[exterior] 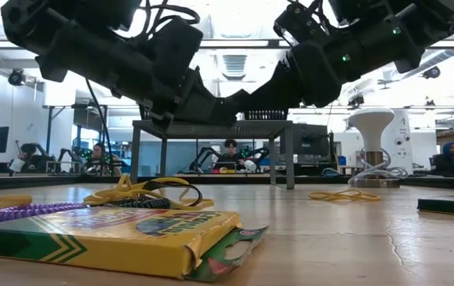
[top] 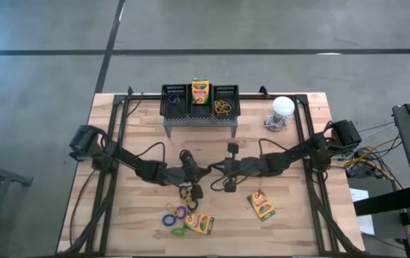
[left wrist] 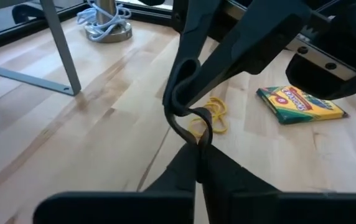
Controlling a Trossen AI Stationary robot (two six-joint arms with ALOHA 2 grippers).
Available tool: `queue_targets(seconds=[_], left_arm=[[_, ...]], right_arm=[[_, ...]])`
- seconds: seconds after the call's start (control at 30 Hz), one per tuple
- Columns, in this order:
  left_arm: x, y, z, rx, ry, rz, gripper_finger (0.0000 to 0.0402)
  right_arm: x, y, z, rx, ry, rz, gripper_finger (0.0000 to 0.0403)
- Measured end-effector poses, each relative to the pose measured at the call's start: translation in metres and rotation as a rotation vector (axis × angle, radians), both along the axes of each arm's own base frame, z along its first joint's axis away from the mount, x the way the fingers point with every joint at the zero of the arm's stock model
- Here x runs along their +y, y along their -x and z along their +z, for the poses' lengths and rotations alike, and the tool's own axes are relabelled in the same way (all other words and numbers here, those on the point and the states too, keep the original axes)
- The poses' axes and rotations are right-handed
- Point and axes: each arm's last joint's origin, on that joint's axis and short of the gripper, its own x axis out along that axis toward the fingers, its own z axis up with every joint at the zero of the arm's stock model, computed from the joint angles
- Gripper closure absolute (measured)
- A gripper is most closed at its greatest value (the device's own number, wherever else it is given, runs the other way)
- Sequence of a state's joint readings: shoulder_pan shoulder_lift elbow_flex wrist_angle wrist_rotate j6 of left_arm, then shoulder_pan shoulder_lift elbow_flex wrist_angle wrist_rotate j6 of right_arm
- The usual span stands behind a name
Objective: Pick & Place Office Desk Supplies
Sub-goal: Put the black rubber band into the right black basket on the shelf
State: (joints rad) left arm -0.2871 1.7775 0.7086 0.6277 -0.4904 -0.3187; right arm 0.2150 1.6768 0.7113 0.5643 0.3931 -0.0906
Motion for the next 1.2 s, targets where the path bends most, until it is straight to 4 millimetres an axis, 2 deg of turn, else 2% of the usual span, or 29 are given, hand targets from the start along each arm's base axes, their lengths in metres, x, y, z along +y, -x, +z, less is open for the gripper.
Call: queue_targets(seconds=[0.3, 0.4, 0.5, 0.67, 0.83, 0.93, 1.03, 1.13, 1.2], left_arm=[[0.002, 0.006, -0.008, 0.076, -0.024, 0.098, 0.0397], [0.003, 0.009, -0.011, 0.119, -0.02, 0.111, 0.0398], [0.003, 0.012, -0.009, 0.136, -0.014, 0.125, 0.0399], [0.004, 0.028, 0.018, 0.154, -0.041, 0.173, 0.0399], [0.007, 0.057, 0.078, 0.041, -0.08, 0.194, 0.0399], [0.028, 0.076, 0.114, -0.032, -0.089, 0.208, 0.04], [0.06, 0.093, 0.14, -0.09, -0.075, 0.222, 0.04], [0.098, 0.105, 0.152, -0.113, -0.047, 0.245, 0.04], [0.127, 0.109, 0.152, -0.111, -0.013, 0.277, 0.04]], right_arm=[[0.0, 0.002, -0.004, 0.046, -0.001, 0.005, 0.0388], [-0.001, 0.003, -0.007, 0.087, -0.021, 0.011, 0.0365], [-0.003, 0.002, -0.008, 0.141, -0.026, -0.008, 0.0325], [-0.009, 0.002, -0.009, 0.174, 0.034, -0.071, 0.0254], [-0.01, 0.002, -0.008, 0.17, 0.067, -0.093, 0.022], [-0.01, 0.002, -0.008, 0.164, 0.068, -0.095, 0.0215], [-0.01, 0.002, -0.008, 0.162, 0.067, -0.094, 0.0214], [-0.009, 0.001, -0.006, 0.154, 0.066, -0.094, 0.0216], [-0.009, 0.001, -0.006, 0.147, 0.064, -0.094, 0.0218]])
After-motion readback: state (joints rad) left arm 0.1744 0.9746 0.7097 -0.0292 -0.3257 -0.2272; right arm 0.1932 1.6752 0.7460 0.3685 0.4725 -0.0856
